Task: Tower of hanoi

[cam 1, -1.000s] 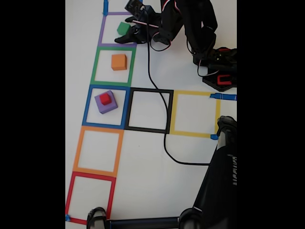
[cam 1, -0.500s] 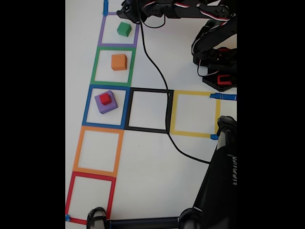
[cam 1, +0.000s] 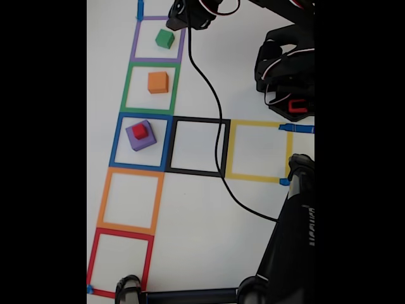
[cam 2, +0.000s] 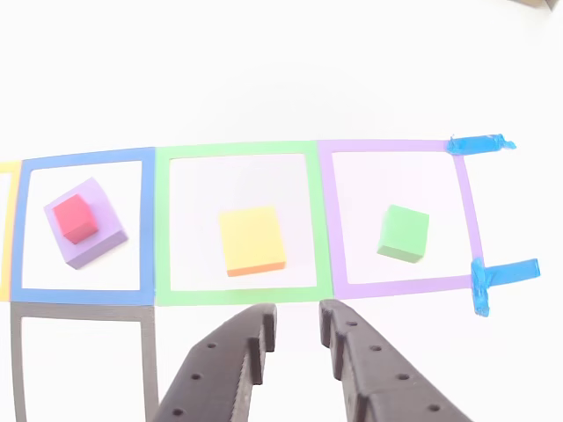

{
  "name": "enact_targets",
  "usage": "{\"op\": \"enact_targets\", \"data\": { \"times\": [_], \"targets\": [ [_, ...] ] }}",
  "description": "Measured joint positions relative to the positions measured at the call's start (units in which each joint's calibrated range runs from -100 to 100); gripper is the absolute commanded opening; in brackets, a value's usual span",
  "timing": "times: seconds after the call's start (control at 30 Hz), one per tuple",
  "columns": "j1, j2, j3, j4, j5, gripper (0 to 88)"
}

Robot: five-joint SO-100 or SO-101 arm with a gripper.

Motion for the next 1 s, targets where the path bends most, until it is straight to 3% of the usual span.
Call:
{"op": "enact_targets", "data": {
  "times": [0.3,0.73,0.87,1.0],
  "targets": [
    [-11.6,-0.2,-16.0,12.2,0.0,1.1],
    [-25.4,-1.0,-14.6,13.1,0.0,1.8],
    [-27.2,-3.0,-3.5,5.2,0.0,6.3],
    [-27.7,-5.6,13.5,-10.0,0.0,19.6]
  ]
}}
